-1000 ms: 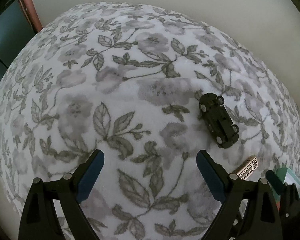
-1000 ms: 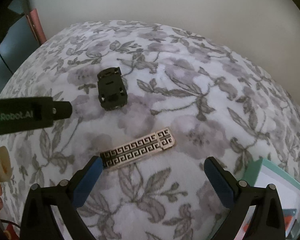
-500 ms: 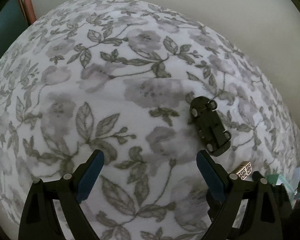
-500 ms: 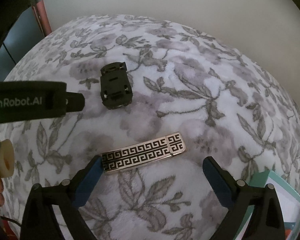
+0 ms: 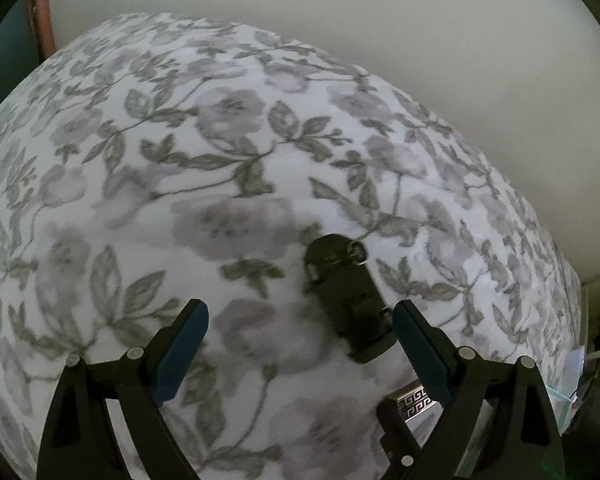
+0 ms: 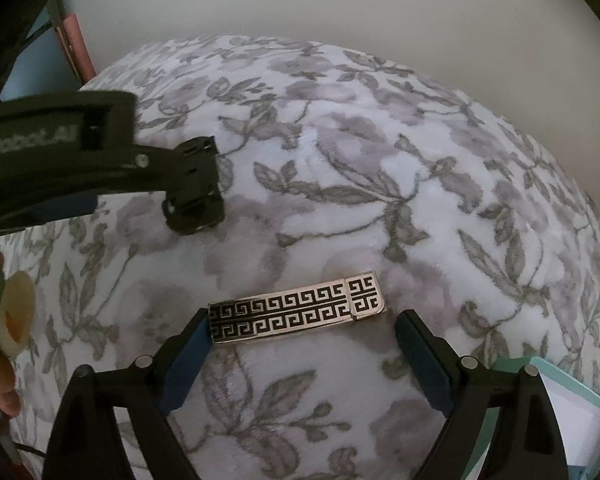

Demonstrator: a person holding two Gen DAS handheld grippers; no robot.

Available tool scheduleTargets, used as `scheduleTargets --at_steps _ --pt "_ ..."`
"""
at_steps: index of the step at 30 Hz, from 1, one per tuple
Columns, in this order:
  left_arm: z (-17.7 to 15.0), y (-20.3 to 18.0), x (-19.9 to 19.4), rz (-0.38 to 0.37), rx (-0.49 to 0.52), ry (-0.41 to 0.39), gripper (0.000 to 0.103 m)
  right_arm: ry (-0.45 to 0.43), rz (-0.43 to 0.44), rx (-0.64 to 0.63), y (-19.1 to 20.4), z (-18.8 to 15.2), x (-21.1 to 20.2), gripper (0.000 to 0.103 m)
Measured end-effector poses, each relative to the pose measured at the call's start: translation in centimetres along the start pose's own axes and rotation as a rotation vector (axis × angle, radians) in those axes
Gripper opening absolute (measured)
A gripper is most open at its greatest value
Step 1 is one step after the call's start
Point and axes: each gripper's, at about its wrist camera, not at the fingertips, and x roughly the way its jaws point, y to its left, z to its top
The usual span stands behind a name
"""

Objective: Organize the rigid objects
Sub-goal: 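Grasp the black toy car with the left gripper while the right gripper grasps the patterned strip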

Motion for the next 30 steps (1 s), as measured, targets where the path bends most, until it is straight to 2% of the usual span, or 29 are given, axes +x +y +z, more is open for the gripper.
scheduleTargets --at_steps 10,12,13,15,17,19,25,30 --pt "0.2 -1.9 1.7 0.014 0.048 0.001 0.092 -0.013 0.008 0.019 -0.9 0.9 0.4 0.089" --pt "0.2 -2.2 1.9 0.02 0.057 0.0 0.086 -0.014 0.01 0.027 -1.2 1.1 0.6 0.089" --pt "0.2 -2.3 2.1 0.024 0.061 0.002 0.078 -0.014 0.011 0.031 -1.2 1.1 0.6 0.089" --pt "0.1 -2.5 2.2 0.052 0.076 -0.003 0.07 -0.015 0.009 0.033 -1.2 1.1 0.5 0.089" --pt "0.0 -2.6 2.0 0.069 0.09 -0.013 0.047 -0.016 0.004 0.032 -1.1 1.1 0.4 0.086" --pt "0.0 -2.5 1.9 0.068 0.088 -0.015 0.041 -0.02 -0.005 0.039 -1.2 1.1 0.3 0.084" --pt "-0.2 -2.0 1.6 0.055 0.089 -0.008 0.036 -0.023 -0.005 0.051 -1.3 0.9 0.2 0.084" --pt "-0.4 -2.1 0.9 0.051 0.097 -0.007 0.036 -0.022 -0.007 0.062 -1.4 0.6 -0.1 0.083"
